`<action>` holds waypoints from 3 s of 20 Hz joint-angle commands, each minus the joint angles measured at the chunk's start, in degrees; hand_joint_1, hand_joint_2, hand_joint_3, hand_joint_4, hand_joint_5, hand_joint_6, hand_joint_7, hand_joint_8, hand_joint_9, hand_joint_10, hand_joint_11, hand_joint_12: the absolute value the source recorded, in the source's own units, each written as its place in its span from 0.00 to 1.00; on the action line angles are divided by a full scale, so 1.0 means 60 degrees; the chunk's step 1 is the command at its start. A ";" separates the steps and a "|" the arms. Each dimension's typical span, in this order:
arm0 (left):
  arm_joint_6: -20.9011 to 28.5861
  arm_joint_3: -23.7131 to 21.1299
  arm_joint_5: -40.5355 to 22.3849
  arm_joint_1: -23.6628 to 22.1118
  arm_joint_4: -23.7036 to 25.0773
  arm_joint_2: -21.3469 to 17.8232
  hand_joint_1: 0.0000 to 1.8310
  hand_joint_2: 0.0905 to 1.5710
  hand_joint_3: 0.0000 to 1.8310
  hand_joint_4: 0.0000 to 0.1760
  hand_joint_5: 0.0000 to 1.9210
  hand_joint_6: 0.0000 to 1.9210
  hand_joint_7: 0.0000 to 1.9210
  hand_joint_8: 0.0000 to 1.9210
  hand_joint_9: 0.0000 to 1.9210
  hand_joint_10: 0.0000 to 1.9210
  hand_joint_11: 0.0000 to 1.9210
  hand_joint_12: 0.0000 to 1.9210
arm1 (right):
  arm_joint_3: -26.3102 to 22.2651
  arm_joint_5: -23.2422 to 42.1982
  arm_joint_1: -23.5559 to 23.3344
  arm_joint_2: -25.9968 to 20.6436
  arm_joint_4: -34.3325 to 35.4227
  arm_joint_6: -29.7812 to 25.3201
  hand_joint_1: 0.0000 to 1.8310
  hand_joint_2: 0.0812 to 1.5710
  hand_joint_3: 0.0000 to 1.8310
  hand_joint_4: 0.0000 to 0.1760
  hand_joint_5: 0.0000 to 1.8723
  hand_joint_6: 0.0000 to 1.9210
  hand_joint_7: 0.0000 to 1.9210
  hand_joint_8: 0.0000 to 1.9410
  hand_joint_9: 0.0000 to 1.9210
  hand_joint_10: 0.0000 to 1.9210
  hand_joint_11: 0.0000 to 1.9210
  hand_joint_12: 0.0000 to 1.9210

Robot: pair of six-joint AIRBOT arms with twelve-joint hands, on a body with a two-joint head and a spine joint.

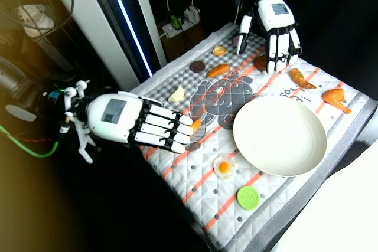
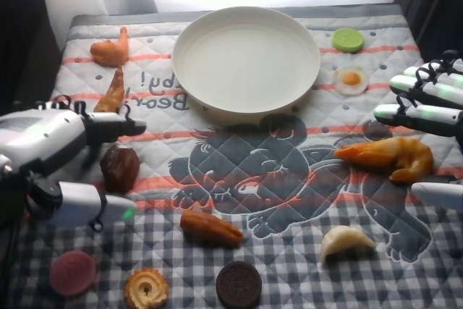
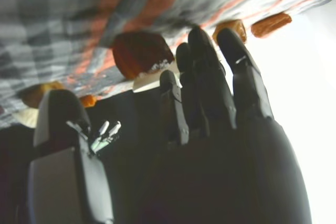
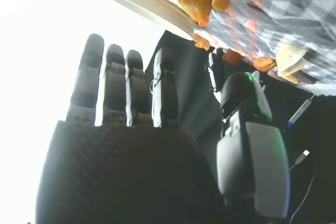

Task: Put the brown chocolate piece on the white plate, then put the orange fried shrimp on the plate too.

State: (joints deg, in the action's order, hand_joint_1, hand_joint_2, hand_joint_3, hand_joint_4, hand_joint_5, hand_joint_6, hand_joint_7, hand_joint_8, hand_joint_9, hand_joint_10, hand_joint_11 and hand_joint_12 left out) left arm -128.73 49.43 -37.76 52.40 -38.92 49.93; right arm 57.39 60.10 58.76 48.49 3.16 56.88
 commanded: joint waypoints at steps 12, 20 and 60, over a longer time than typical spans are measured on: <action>0.0007 0.0323 -0.0760 -0.0373 -0.0082 0.0421 0.67 0.65 0.00 0.00 0.59 0.15 0.57 0.44 0.56 0.05 0.10 0.45 | 0.0001 0.1135 0.0016 -0.0018 0.0097 -0.0091 0.16 0.79 0.00 0.31 0.17 0.00 0.09 0.00 0.10 0.00 0.00 0.34; 0.0815 0.0390 -0.1001 -0.0665 0.0337 0.0359 0.69 0.68 0.00 0.00 0.58 0.26 0.52 0.63 0.45 0.62 0.13 0.57 | 0.0001 0.1136 0.0057 -0.0018 0.0100 -0.0123 0.16 0.78 0.00 0.37 0.18 0.00 0.09 0.00 0.10 0.00 0.00 0.37; 0.4079 -0.0056 -0.3084 -0.1436 0.3090 0.0040 0.51 0.51 0.00 0.87 0.04 0.00 0.07 0.00 0.09 0.01 0.00 0.33 | 0.1336 -0.0210 -0.1300 0.1456 0.0202 -0.0123 0.37 0.71 0.00 0.35 0.27 0.00 0.28 0.00 0.30 0.00 0.13 0.40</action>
State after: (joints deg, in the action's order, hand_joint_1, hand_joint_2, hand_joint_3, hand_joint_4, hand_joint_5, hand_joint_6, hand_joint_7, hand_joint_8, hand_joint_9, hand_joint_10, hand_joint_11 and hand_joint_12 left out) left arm -104.20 48.73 -47.68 44.73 -21.37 50.43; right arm 65.30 53.04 51.46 57.63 3.81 56.38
